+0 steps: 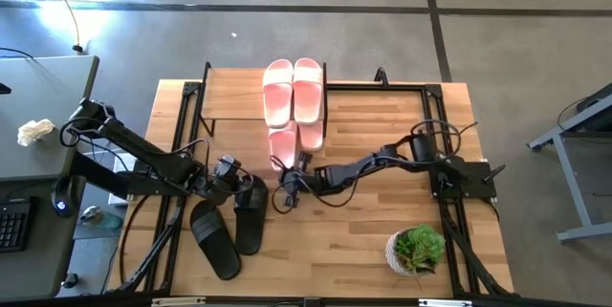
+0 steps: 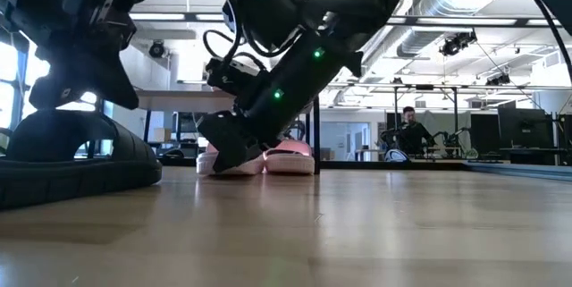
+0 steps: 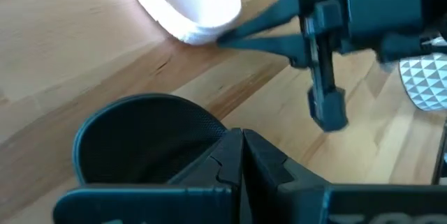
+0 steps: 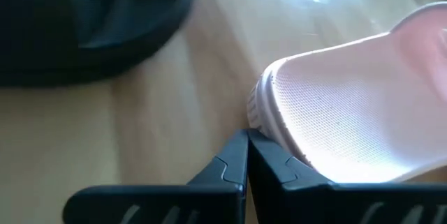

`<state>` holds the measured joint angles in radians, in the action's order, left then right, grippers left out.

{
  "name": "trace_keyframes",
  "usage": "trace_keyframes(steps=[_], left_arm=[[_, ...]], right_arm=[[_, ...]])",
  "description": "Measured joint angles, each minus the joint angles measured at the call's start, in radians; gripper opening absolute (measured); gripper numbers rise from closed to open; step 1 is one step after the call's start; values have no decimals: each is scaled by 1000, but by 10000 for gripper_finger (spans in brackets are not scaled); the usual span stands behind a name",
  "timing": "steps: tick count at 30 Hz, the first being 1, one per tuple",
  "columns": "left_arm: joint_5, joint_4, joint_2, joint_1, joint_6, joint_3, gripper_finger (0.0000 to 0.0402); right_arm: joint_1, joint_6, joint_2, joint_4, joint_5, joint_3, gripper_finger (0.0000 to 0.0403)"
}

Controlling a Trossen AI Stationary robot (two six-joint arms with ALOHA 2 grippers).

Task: Pick and place slides into the shelf
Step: Put the pink slide under the shelf

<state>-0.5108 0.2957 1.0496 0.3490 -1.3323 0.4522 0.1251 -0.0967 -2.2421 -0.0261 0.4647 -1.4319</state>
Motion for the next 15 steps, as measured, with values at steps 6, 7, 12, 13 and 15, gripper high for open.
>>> trace_keyframes(steps=[6,7,12,13,15], left_arm=[[-3,0,0,-1,-1,0,0],[-4,0,0,-1,0,0,0],[-6,0,0,-1,0,0,1],[-6,0,0,-1,0,0,0],[-6,0,0,-1,0,0,0]], right_arm=[[-47,0,0,-4,2,0,0],[-54,0,0,-6,2,0,0],[-93,0,0,-8,2,0,0],[-98,0,0,-8,2,0,0],[-110,0,0,-8,1,0,0]])
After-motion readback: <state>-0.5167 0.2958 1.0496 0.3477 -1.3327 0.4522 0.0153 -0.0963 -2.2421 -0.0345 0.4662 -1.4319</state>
